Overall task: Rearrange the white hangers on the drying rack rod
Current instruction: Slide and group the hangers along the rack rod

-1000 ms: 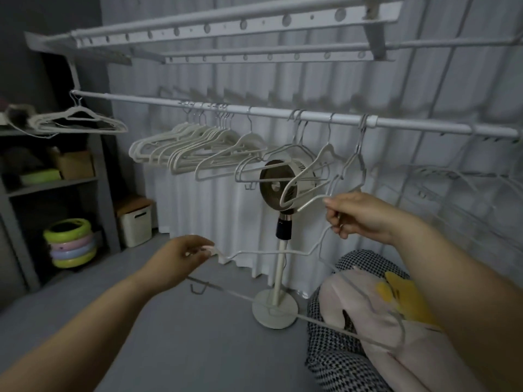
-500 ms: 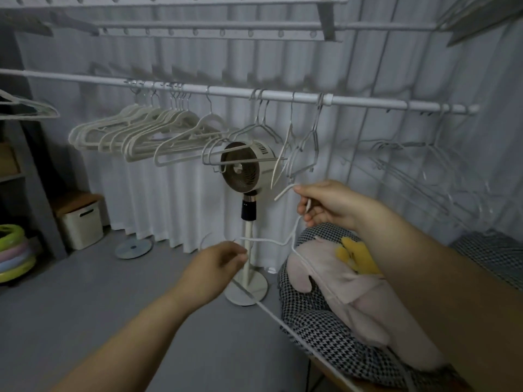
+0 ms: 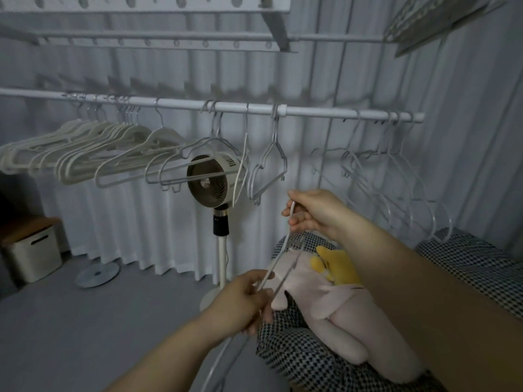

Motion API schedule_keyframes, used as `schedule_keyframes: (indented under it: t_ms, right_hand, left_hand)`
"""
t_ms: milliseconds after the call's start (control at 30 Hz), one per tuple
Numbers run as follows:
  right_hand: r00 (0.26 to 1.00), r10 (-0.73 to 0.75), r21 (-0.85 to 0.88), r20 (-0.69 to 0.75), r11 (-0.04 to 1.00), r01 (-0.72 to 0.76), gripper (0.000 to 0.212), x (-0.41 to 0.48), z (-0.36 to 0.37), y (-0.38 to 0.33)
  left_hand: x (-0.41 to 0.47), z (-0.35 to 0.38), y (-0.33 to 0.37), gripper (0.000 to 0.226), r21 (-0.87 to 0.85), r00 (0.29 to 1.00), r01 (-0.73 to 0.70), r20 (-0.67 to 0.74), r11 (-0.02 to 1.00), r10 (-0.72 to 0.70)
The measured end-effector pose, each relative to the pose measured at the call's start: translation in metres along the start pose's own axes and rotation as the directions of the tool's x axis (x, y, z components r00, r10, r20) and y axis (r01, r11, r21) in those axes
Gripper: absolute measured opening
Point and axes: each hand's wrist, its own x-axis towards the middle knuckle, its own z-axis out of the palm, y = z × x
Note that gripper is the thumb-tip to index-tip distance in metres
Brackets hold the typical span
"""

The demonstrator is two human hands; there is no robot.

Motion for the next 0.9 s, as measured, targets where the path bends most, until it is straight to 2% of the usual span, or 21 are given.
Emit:
schedule_keyframes:
  t_ms: [100, 167, 200, 267, 333, 400, 433, 533, 667, 900]
  right_hand:
    - [0.999, -0.031, -0.073, -0.037, 0.997, 0.028, 0.025, 0.018, -0.022, -0.006]
    - [0.988, -0.122, -0.237, -0.096, 0.967, 0.097, 0.023, 0.033, -0.041, -0.012]
    - [0.970, -0.208, -0.369, -0.126, 0.918, 0.149, 0.021, 0.042, -0.052, -0.014]
    - [0.903, -0.396, -0.628, -0.167, 0.749, 0.213, 0.014, 0.058, -0.076, -0.016]
    - [0.829, -0.525, -0.822, -0.191, 0.547, 0.158, 0.020, 0.071, -0.100, -0.015]
    - [0.814, -0.554, -0.916, -0.172, 0.395, 0.075, 0.031, 0.081, -0.123, -0.014]
    - [0.829, -0.532, -0.928, -0.171, 0.371, 0.047, 0.037, 0.086, -0.133, -0.013]
    - [0.882, -0.437, -0.916, -0.178, 0.401, 0.014, 0.052, 0.099, -0.155, -0.008]
    - [0.930, -0.333, -0.875, -0.154, 0.483, 0.029, 0.050, 0.110, -0.166, 0.002]
    - [0.924, -0.322, -0.842, -0.205, 0.539, 0.000, 0.052, 0.122, -0.181, 0.010]
  left_hand:
    - [0.031, 0.003, 0.009, 0.022, -0.038, 0.998, -0.009, -0.060, 0.999, 0.007]
    - [0.054, 0.007, 0.017, 0.023, -0.043, 0.998, -0.004, -0.067, 0.999, 0.001]
    - [0.066, 0.009, 0.022, 0.023, -0.047, 0.998, -0.003, -0.065, 0.999, 0.000]
    - [0.090, 0.014, 0.032, 0.022, -0.062, 0.998, -0.012, -0.069, 0.998, 0.008]
    - [0.113, 0.018, 0.044, 0.021, -0.071, 0.995, -0.036, -0.094, 0.997, 0.029]
    - [0.135, 0.022, 0.055, 0.021, -0.059, 0.987, -0.058, -0.150, 0.997, 0.049]
    - [0.146, 0.024, 0.061, 0.022, -0.049, 0.982, -0.074, -0.179, 0.996, 0.064]
    - [0.176, 0.025, 0.078, 0.022, -0.038, 0.959, -0.123, -0.261, 0.992, 0.109]
    - [0.210, 0.023, 0.101, 0.019, -0.037, 0.941, -0.169, -0.304, 0.985, 0.150]
    - [0.251, 0.025, 0.127, 0.030, 0.002, 0.903, -0.238, -0.368, 0.971, 0.222]
